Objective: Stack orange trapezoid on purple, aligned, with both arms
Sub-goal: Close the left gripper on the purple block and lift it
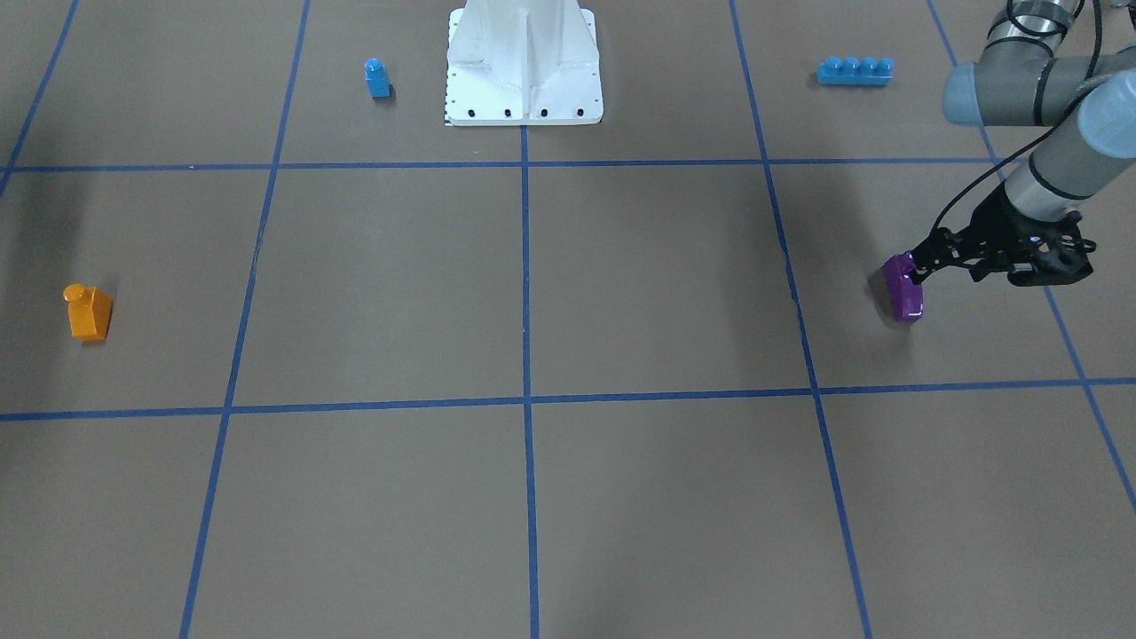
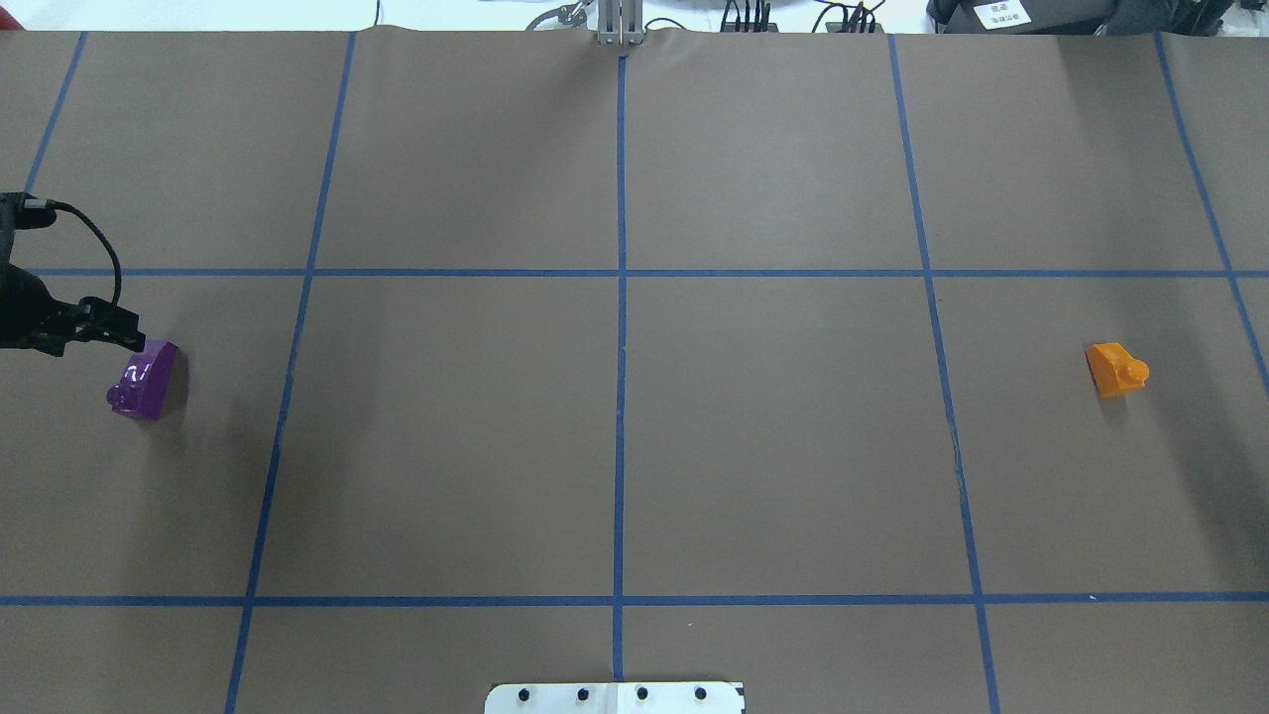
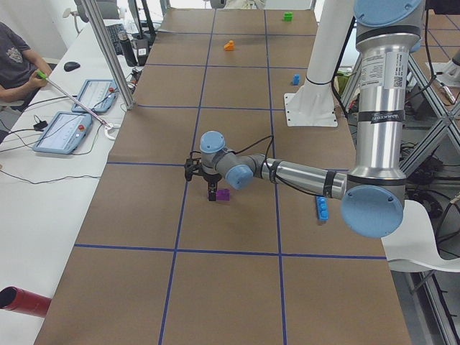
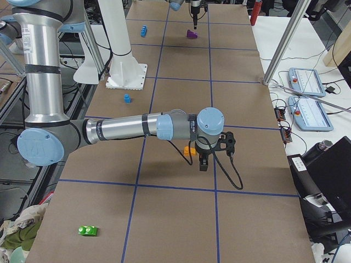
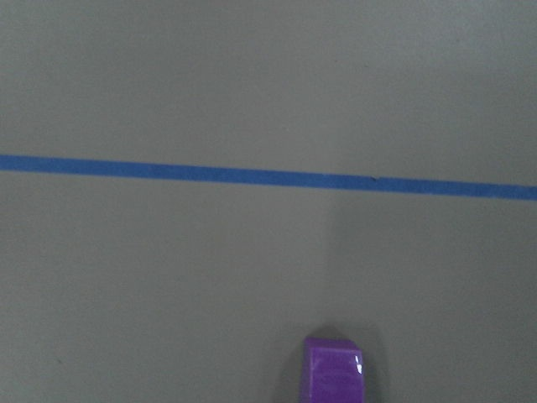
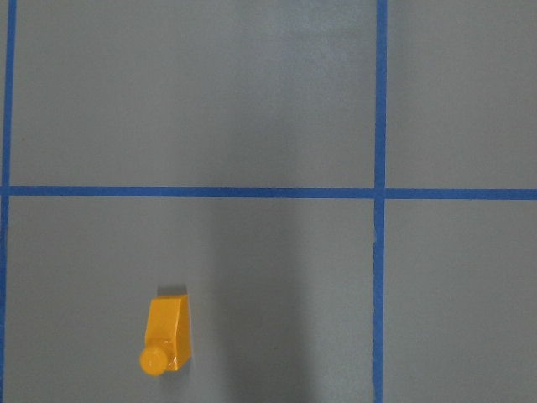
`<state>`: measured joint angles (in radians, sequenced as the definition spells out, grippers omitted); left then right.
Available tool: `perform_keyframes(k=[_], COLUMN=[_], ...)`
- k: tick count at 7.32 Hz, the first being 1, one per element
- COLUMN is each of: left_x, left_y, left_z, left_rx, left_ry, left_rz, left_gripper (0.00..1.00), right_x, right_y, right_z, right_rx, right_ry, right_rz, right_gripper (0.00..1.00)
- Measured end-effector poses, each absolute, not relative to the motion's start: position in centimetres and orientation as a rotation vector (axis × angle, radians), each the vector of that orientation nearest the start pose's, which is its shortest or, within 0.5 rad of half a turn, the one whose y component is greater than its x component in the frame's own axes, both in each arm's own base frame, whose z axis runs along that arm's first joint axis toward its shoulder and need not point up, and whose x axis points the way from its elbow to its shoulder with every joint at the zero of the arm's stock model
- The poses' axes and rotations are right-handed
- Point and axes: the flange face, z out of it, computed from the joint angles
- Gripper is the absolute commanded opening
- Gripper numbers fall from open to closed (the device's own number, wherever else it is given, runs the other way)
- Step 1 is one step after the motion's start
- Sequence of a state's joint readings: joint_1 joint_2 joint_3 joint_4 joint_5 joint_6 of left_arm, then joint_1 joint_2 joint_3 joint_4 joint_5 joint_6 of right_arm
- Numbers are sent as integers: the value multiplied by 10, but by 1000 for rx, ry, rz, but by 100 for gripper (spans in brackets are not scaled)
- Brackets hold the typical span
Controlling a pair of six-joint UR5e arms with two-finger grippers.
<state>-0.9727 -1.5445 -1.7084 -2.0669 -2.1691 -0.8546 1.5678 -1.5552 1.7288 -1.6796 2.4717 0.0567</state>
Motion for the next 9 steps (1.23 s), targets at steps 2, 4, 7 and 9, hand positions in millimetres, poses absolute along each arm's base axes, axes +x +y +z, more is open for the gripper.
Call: perform_keyframes(k=[2,4,7,9], left_x=[243,257,262,263], left_y=[-451,-443,-438,-437], left_z=[559,564,571,571], left_rx=[41,22,6,5], left_ry=[807,795,784,783], left_rz=[-27,-2,8,11], left_gripper=[100,88,0,0], right_x=[54,53,53,53], right_y=[-496,-496,-497,-497], right_z=[576,576,575,575], right_rx=[31,30,30,31], right_ry=[-903,-903,-904,-905], right_rz=[22,22,23,22], right_gripper=[100,100,100,100])
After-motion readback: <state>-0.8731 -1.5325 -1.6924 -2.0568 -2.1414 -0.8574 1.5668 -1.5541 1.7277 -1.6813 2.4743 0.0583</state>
